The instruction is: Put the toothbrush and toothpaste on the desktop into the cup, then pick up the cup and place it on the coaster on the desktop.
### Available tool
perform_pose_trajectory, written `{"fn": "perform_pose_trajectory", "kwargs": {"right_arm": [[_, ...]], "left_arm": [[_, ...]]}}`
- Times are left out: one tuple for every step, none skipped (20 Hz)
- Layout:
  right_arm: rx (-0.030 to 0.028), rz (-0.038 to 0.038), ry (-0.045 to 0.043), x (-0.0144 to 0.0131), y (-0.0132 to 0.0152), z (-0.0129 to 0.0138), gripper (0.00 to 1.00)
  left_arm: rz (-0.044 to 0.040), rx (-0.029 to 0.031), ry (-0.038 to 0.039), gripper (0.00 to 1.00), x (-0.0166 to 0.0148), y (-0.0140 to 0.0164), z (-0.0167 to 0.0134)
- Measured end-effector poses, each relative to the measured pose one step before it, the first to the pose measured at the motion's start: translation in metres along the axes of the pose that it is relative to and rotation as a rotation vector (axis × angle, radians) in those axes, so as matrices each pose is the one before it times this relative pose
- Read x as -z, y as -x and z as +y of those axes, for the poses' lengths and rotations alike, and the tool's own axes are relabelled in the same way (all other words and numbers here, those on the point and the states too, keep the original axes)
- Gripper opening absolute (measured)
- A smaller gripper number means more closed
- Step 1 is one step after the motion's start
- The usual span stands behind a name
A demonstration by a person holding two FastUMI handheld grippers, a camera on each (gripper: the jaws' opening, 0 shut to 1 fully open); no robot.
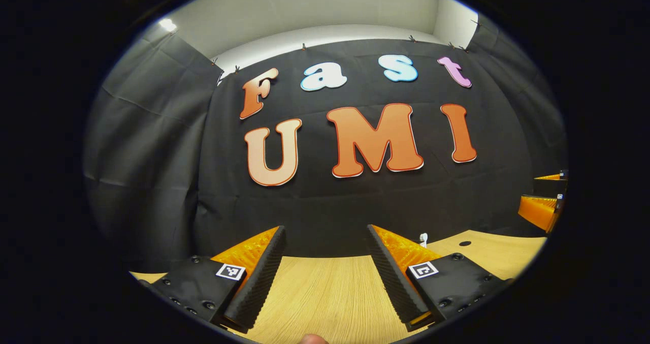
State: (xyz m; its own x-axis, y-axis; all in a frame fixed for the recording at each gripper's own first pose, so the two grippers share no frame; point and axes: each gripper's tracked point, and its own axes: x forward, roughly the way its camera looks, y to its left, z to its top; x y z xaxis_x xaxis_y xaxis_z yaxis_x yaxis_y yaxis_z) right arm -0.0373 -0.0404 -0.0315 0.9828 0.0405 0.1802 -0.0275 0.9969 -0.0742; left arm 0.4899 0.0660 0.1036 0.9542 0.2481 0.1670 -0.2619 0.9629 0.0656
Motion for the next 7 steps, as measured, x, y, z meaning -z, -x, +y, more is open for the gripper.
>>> {"fn": "perform_pose_trajectory", "kwargs": {"right_arm": [[-0.00146,-0.0035,-0.00113,-0.0022,0.00045,0.00009,1.0],[-0.00294,-0.00219,-0.00311,0.00007,-0.00145,0.00096,1.0],[-0.00299,0.00039,-0.0044,0.00011,-0.0013,0.00136,1.0],[-0.00602,0.00109,-0.00315,0.00039,-0.00025,0.00227,1.0],[-0.00031,0.00125,0.00024,0.00085,-0.00017,0.00125,1.0],[-0.00219,0.00153,0.00123,0.00044,-0.00146,0.00122,1.0],[-0.0014,0.00189,0.00203,0.00048,-0.00058,0.00156,1.0]], "left_arm": [[0.00131,-0.00371,-0.00312,1.0,0.00051,0.0002,0.00048],[-0.00075,-0.00394,-0.00369,1.0,-0.00044,0.00003,0.00082],[-0.002,-0.00574,-0.00178,1.0,-0.00069,0.00057,0.00151],[-0.00177,-0.00186,0.00162,1.0,0.00023,-0.0007,0.00021],[-0.00115,0.00015,0.00321,1.0,0.00055,-0.00031,-0.00038],[0.00013,0.00101,0.0017,0.99,0.0,-0.00026,-0.00025],[0.00057,-0.00197,-0.00113,0.99,-0.00023,0.0005,0.00115]]}}
